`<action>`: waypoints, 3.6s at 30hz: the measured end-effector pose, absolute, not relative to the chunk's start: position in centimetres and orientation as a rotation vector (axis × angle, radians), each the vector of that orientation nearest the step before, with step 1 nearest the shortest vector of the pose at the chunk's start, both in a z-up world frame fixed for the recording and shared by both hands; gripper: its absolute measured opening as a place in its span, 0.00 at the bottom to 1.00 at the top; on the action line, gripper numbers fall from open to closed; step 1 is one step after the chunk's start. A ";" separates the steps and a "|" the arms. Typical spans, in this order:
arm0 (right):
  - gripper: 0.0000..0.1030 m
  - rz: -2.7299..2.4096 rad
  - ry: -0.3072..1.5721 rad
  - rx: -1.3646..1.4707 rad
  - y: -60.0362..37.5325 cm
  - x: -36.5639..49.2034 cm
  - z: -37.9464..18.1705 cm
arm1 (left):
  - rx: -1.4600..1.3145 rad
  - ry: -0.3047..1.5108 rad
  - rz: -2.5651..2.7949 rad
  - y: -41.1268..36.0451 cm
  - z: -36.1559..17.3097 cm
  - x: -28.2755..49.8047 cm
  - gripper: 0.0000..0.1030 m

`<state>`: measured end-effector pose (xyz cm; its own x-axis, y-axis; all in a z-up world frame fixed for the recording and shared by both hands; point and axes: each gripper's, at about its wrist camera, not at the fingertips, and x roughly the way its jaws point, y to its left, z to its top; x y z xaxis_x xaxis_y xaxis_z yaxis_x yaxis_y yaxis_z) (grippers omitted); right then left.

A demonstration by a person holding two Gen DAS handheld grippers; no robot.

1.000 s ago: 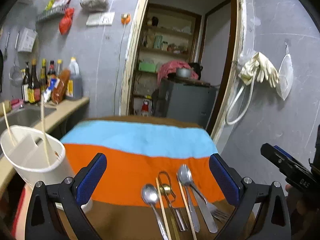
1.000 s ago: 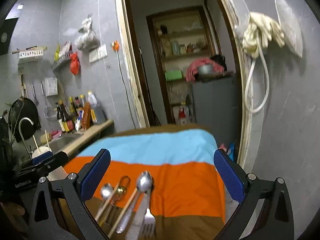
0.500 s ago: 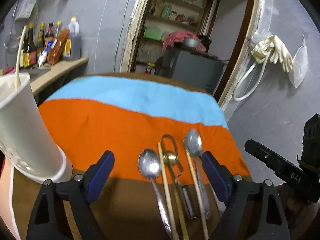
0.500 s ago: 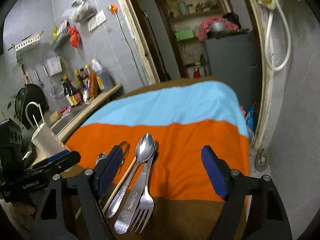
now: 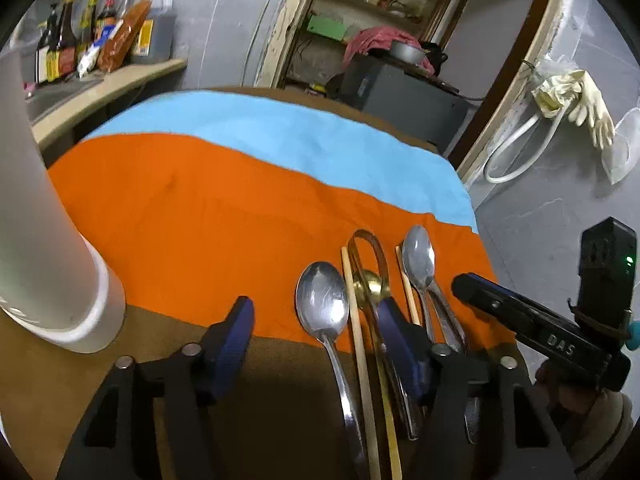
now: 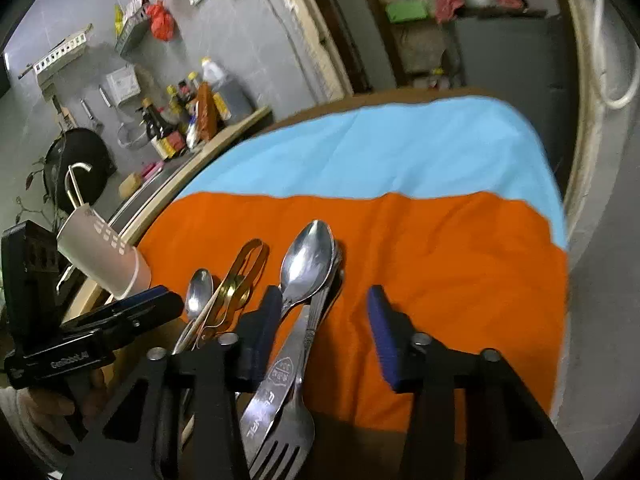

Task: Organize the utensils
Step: 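Move both tools down toward the silver spoons, then grasp a silver spoon handle with the left tool while the right tool grasps another spoon, then lift both spoons and carry them over the white holder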

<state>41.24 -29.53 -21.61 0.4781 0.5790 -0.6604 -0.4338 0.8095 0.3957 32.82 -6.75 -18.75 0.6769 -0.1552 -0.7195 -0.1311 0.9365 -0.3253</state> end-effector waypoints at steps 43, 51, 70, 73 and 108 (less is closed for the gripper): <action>0.02 0.626 0.737 0.001 -26.8 40.1 -15.1 | -0.321 0.751 -0.073 -7.0 -14.3 32.5 0.02; 0.02 0.466 0.578 -0.068 -26.7 34.1 -10.6 | -0.252 0.635 -0.064 -7.5 -11.8 29.6 0.02; 0.02 0.282 0.240 -0.007 -21.8 27.7 1.7 | -0.202 0.429 -0.101 -1.0 -2.9 24.9 0.02; 0.02 0.295 0.198 0.005 -19.8 27.5 3.3 | -0.200 0.396 -0.084 1.3 -1.2 24.1 0.02; 0.02 0.358 0.100 -0.128 -3.5 29.4 0.0 | -0.040 0.319 0.375 17.6 -4.2 26.4 0.02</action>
